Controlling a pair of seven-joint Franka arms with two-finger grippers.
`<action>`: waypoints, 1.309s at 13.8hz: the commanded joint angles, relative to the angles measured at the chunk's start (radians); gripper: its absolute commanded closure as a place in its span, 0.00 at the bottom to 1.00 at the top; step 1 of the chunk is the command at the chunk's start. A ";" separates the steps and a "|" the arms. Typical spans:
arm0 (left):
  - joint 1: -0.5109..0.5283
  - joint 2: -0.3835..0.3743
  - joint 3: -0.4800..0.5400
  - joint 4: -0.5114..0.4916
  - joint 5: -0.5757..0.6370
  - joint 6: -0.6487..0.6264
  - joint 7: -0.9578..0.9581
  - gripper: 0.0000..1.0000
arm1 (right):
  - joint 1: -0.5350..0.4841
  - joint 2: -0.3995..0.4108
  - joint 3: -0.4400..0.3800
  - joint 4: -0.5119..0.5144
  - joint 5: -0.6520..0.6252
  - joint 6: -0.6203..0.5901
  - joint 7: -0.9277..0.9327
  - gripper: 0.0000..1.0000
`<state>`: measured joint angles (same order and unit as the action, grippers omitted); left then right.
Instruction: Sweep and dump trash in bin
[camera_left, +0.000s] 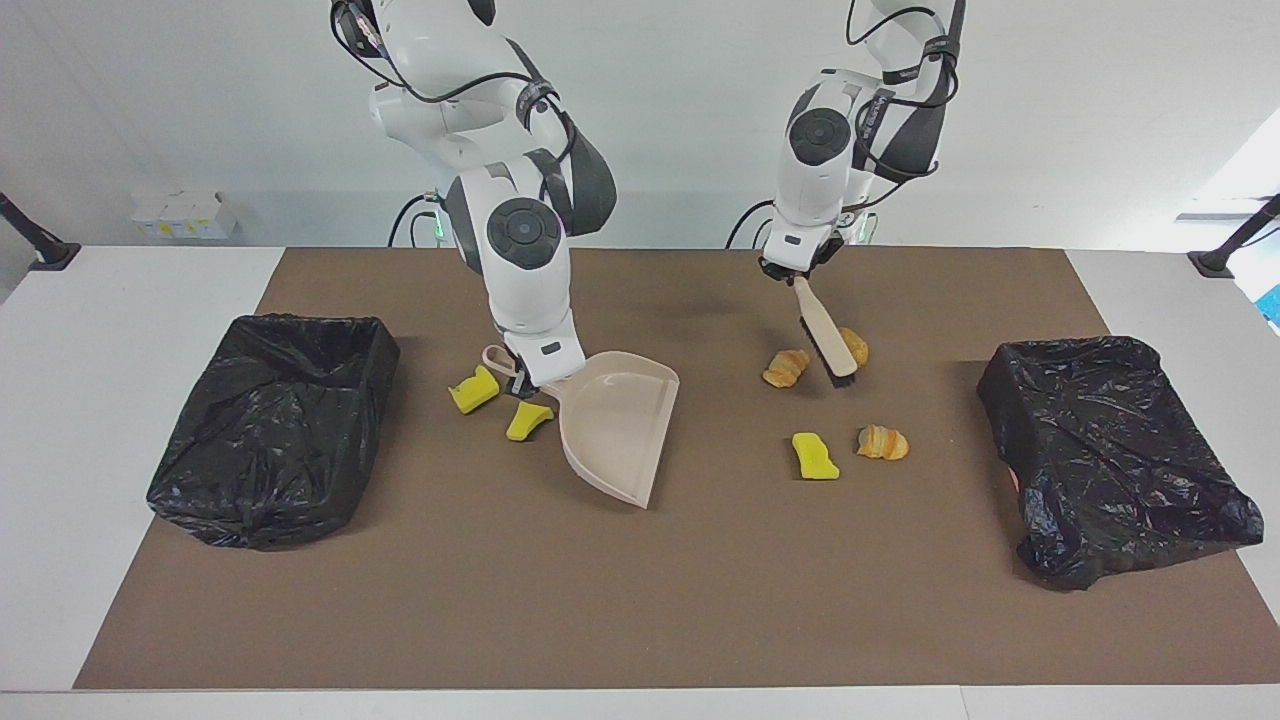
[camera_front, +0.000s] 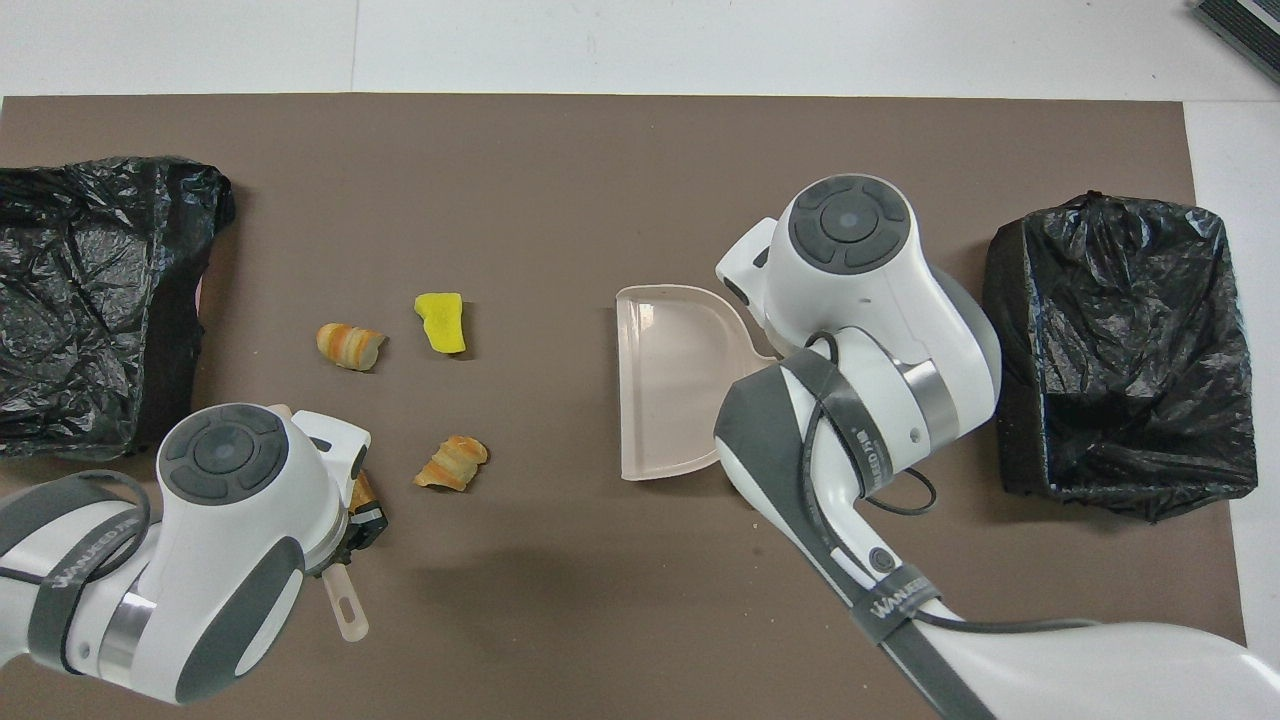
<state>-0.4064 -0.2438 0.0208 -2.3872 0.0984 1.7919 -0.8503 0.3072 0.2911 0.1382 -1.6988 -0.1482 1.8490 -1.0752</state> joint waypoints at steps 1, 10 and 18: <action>0.008 -0.078 -0.015 -0.099 0.017 0.009 -0.035 1.00 | 0.003 -0.046 0.004 -0.105 -0.025 0.093 -0.025 1.00; -0.067 -0.062 -0.019 -0.139 -0.083 0.150 0.016 1.00 | 0.027 -0.046 0.004 -0.168 -0.022 0.176 0.004 1.00; -0.153 0.066 -0.024 -0.063 -0.278 0.296 0.106 1.00 | 0.081 -0.018 0.004 -0.174 -0.022 0.242 0.075 1.00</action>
<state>-0.5219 -0.2276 -0.0119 -2.4818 -0.1423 2.0614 -0.7807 0.3851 0.2771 0.1370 -1.8527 -0.1548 2.0607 -1.0340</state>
